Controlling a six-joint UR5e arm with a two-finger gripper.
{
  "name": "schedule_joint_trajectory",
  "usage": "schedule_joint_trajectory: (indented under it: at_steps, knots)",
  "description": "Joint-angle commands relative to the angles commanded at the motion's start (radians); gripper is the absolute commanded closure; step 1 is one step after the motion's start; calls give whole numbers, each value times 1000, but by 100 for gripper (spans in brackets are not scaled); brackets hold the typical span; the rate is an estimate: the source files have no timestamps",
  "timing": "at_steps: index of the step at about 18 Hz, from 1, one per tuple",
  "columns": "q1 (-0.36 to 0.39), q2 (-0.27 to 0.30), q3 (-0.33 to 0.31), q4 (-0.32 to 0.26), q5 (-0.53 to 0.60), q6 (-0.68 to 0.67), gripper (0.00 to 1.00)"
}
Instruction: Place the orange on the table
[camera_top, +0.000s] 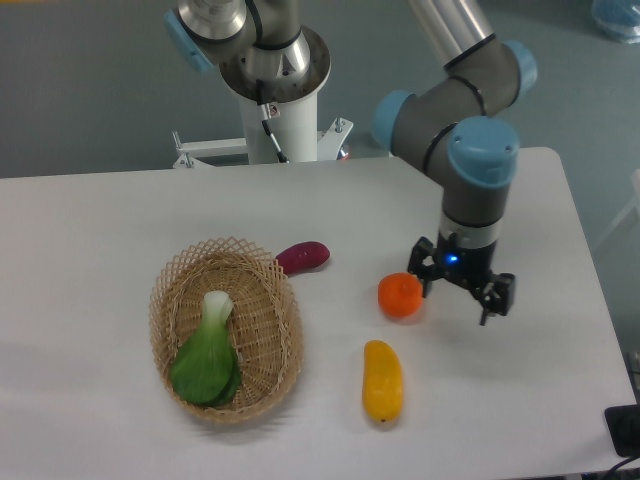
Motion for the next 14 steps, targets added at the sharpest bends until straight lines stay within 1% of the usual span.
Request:
schedule_joint_trajectory:
  at_steps: [2,4,5,7,9,14]
  knots:
    - [5,-17,41,-34,0,3,0]
    - [5,-34,94,-113,2,6,0]
    - [5,-38,126,-165,3,9,0]
    - [5,-42,146,-224,21,67,0]
    - [9,-34,143,-227,23,120,0]
    - [11,-31,121,-215,25,121,0]
